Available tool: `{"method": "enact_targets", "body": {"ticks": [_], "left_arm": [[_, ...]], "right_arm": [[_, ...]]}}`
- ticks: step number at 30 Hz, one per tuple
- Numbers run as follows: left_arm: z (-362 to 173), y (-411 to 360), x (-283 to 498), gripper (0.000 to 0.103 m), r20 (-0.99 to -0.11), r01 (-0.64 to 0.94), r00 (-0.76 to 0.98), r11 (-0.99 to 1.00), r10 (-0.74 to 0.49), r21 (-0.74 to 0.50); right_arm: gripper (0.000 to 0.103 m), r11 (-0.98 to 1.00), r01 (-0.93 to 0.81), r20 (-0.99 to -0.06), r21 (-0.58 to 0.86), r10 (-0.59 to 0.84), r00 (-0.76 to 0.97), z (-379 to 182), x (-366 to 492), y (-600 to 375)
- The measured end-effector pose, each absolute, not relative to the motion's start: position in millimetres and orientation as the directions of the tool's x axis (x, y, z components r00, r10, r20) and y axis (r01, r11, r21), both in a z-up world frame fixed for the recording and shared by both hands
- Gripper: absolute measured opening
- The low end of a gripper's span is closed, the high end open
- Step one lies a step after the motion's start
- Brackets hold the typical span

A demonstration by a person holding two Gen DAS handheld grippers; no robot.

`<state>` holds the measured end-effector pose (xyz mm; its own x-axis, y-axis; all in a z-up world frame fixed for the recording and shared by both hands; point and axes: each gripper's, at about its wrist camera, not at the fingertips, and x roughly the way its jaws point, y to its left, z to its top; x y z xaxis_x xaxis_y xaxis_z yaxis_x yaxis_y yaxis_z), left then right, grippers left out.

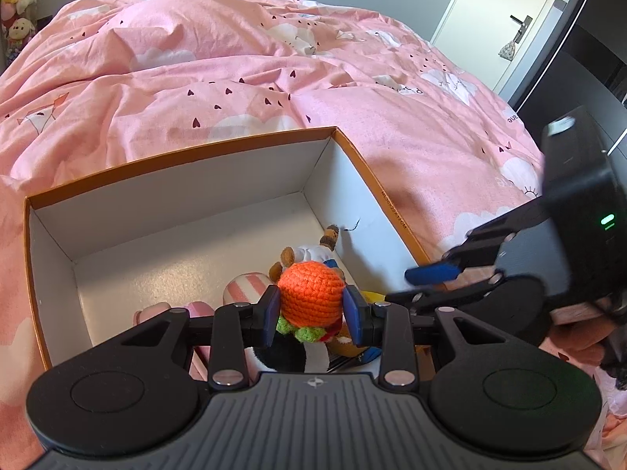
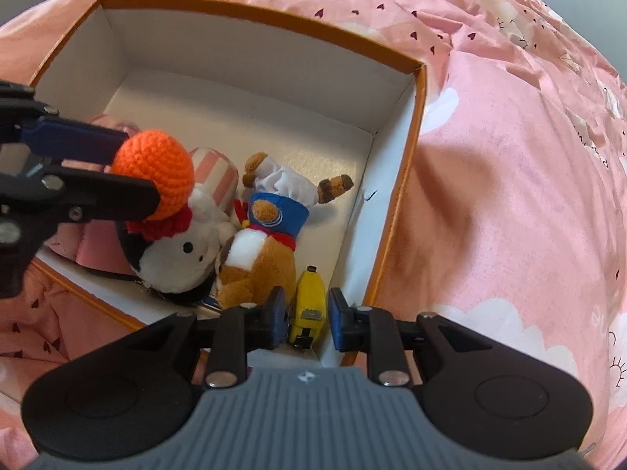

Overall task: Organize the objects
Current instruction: 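Lower the orange ball with the left gripper while the right releases the tape measure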

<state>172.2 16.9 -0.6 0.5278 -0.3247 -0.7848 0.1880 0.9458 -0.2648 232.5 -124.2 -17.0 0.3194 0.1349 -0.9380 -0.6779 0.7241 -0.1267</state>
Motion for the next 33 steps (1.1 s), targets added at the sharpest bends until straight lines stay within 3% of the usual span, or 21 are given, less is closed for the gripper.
{"method": "enact_targets", "body": {"ticks": [9,20,26,33], "left_arm": [[8.0,-9.4,198.5,0.039,-0.767,0.255,0.518,0.924,-0.379,-0.284],[-46.1,-35.3,247.1,0.039,-0.788,0.240,0.407,0.887,-0.462,-0.395],[-63.4,-37.0,255.6,0.039,-0.818,0.219,0.373,0.898,-0.437,-0.381],[-72.4,-53.3,256.8,0.039,-0.859,0.256,0.363,0.925,-0.362,-0.281]], "right_arm": [[0.022,0.856,-0.513,-0.815,-0.065,0.251,0.522,31.2,243.1,-166.3],[0.022,0.897,-0.441,-0.827,-0.012,0.239,0.510,9.2,260.8,-189.4],[0.022,0.906,-0.422,-0.831,0.013,0.245,0.499,3.8,267.0,-192.4],[0.022,0.903,-0.429,-0.841,0.031,0.256,0.477,-3.7,267.6,-193.6]]}}
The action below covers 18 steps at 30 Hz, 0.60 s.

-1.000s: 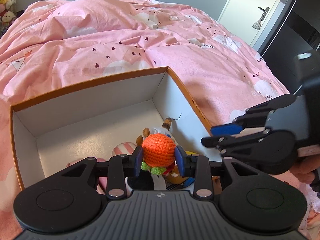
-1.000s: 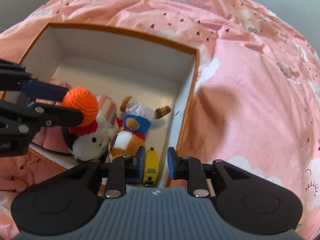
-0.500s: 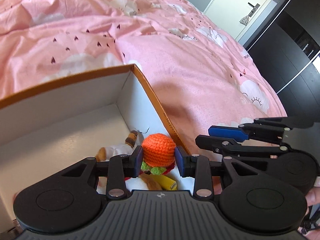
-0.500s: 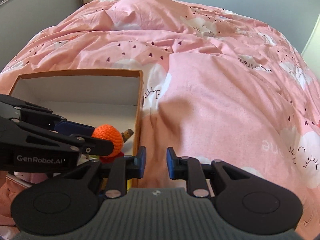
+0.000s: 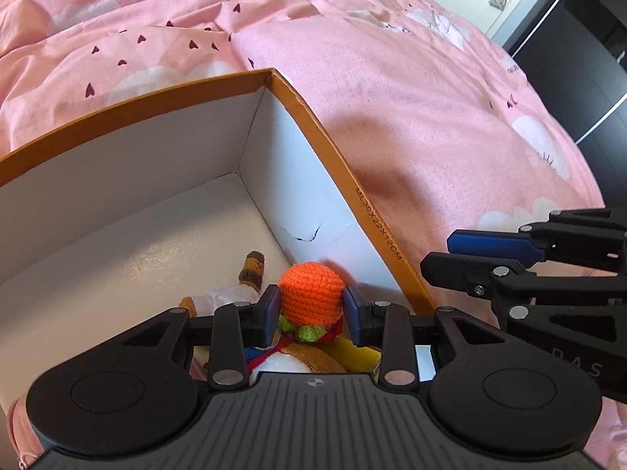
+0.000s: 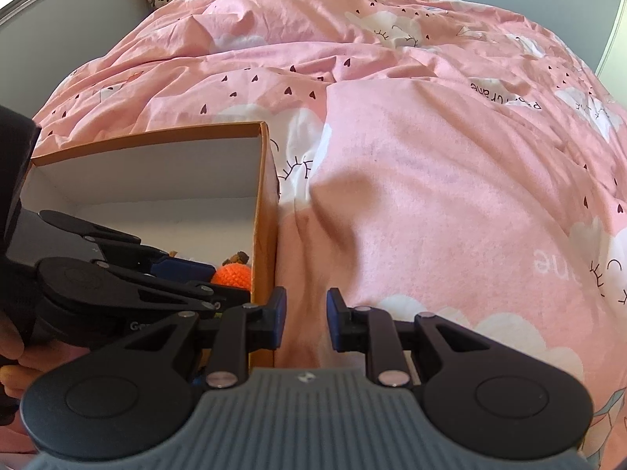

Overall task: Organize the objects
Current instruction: 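Lower the orange ball with the left gripper while the right releases the tape measure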

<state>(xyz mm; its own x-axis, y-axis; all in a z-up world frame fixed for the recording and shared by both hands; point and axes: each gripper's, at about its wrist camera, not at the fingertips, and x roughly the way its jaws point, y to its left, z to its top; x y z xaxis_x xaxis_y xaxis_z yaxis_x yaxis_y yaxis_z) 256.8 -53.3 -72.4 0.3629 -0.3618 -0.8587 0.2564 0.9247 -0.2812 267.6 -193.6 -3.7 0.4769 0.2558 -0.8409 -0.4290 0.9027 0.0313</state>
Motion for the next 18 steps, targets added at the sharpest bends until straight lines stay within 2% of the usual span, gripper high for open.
{"method": "enact_targets", "body": {"ticks": [4,9,13,16,18], "left_arm": [[-82.2,-60.1,257.8,0.040,-0.873,0.273,0.360,0.932,-0.328,-0.238],[-83.6,-55.4,257.8,0.041,-0.867,0.244,0.364,0.933,-0.341,-0.264],[-66.2,-48.4,250.4,0.050,-0.838,0.248,0.406,0.926,-0.365,-0.283],[-45.0,-43.6,241.0,0.049,-0.811,0.260,0.451,0.924,-0.373,-0.281],[-28.1,-43.9,232.1,0.044,-0.789,0.282,0.484,0.921,-0.380,-0.270]], "right_arm": [[0.022,0.906,-0.421,-0.847,0.032,0.248,0.469,-7.6,268.8,-196.7],[0.024,0.907,-0.420,-0.851,0.035,0.248,0.464,-9.6,267.0,-199.6],[0.025,0.902,-0.430,-0.848,0.038,0.258,0.464,-7.1,263.5,-198.9],[0.026,0.899,-0.436,-0.841,0.040,0.266,0.471,-2.8,258.3,-198.4],[0.027,0.899,-0.436,-0.834,0.044,0.274,0.479,1.9,253.3,-199.3]]}}
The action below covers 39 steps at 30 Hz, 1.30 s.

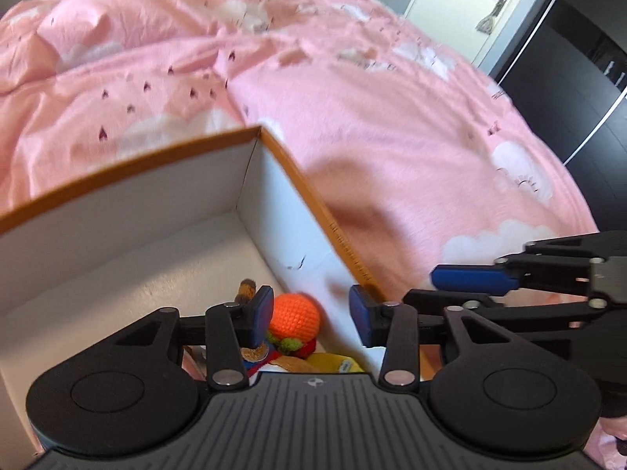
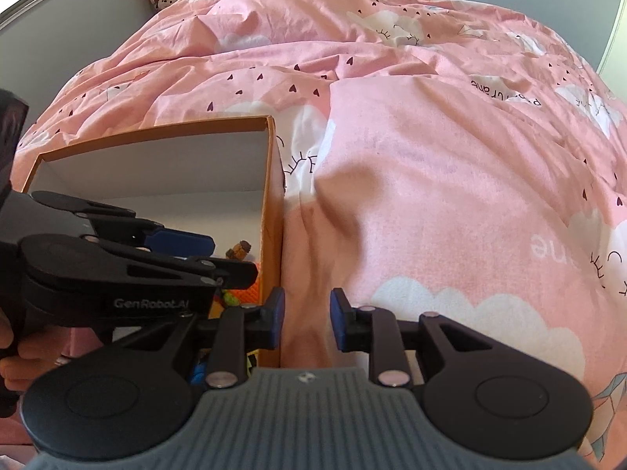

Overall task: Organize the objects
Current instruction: 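Lower the orange ball with the left gripper while the right releases the tape measure, then withdraw both grippers from the box toward the white case and brown box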

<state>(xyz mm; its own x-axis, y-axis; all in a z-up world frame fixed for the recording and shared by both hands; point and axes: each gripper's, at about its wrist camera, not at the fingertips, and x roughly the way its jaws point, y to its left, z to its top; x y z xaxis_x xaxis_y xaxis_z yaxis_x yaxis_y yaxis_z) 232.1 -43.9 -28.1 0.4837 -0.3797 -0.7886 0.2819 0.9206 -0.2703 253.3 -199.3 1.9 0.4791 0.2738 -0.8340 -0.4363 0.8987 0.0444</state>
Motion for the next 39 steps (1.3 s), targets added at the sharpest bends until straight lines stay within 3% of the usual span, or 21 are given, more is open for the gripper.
{"method": "enact_targets", "body": {"ticks": [8,9,17,22,28,35,39], "left_arm": [[24.3,-35.8,179.7,0.044,-0.709,0.305,0.578,0.913,-0.404,-0.271],[27.3,-34.6,171.7,0.044,-0.708,0.304,0.581,0.915,-0.400,-0.267],[17.1,-28.5,118.2,0.044,-0.755,0.232,0.533,0.924,-0.381,-0.303],[-16.9,-31.7,96.1,0.044,-0.847,0.209,0.413,0.941,-0.333,-0.268],[-37.9,-25.1,69.2,0.044,-0.884,0.203,0.318,0.935,-0.343,-0.290],[-32.9,-15.3,58.6,0.044,-0.895,0.190,0.345,0.955,-0.283,-0.229],[-32.2,-12.9,57.2,0.044,-0.888,0.187,0.348,0.950,-0.301,-0.249]], "right_arm": [[0.031,0.878,-0.468,-0.771,0.096,0.363,0.524,30.2,217.1,-207.8],[0.036,0.877,-0.471,-0.756,0.101,0.375,0.536,33.3,209.1,-209.0],[0.046,0.868,-0.466,-0.718,0.170,0.433,0.545,38.1,160.5,-222.4],[0.046,0.867,-0.476,-0.792,0.150,0.394,0.468,24.0,137.1,-229.6],[0.046,0.888,-0.438,-0.894,0.141,0.304,0.328,3.0,119.4,-238.5],[0.022,0.889,-0.450,-0.938,0.087,0.226,0.264,-0.8,108.1,-244.3],[0.017,0.850,-0.526,-0.955,0.012,0.166,0.246,-0.2,100.6,-239.4]]}}
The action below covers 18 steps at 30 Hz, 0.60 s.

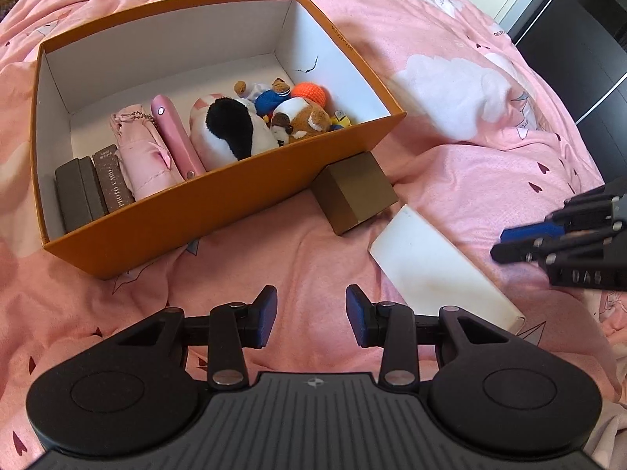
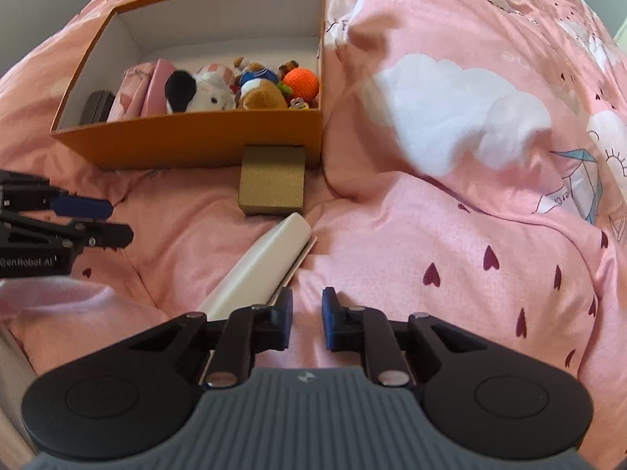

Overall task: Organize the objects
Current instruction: 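Withdraw both grippers from the box toward the white case and brown box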

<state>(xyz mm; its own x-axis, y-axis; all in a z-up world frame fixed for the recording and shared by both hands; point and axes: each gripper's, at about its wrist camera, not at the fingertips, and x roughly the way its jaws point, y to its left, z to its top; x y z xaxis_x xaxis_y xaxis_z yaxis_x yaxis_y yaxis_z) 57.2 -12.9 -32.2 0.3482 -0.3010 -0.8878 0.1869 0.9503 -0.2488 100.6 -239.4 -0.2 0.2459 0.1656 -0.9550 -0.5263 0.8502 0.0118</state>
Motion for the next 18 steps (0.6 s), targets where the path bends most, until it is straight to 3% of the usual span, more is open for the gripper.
{"method": "enact_targets", "body": {"ticks": [4,7,18], "left_arm": [[-28.5,-9.7,55.5,0.044,-0.880,0.180,0.366,0.950,-0.304,-0.253],[-24.3,-4.6,54.2,0.044,-0.876,0.167,0.383,0.955,-0.292,-0.246],[-16.6,19.4,53.2,0.044,-0.846,0.151,0.451,0.959,-0.284,-0.241]], "right_arm": [[0.015,0.804,-0.594,-0.968,0.022,0.166,0.189,-10.9,92.3,-226.7],[0.007,0.797,-0.602,-0.966,0.044,0.188,0.179,-13.3,92.7,-217.3],[0.007,0.753,-0.648,-0.941,0.117,0.293,0.170,-24.9,98.2,-172.4]]}}
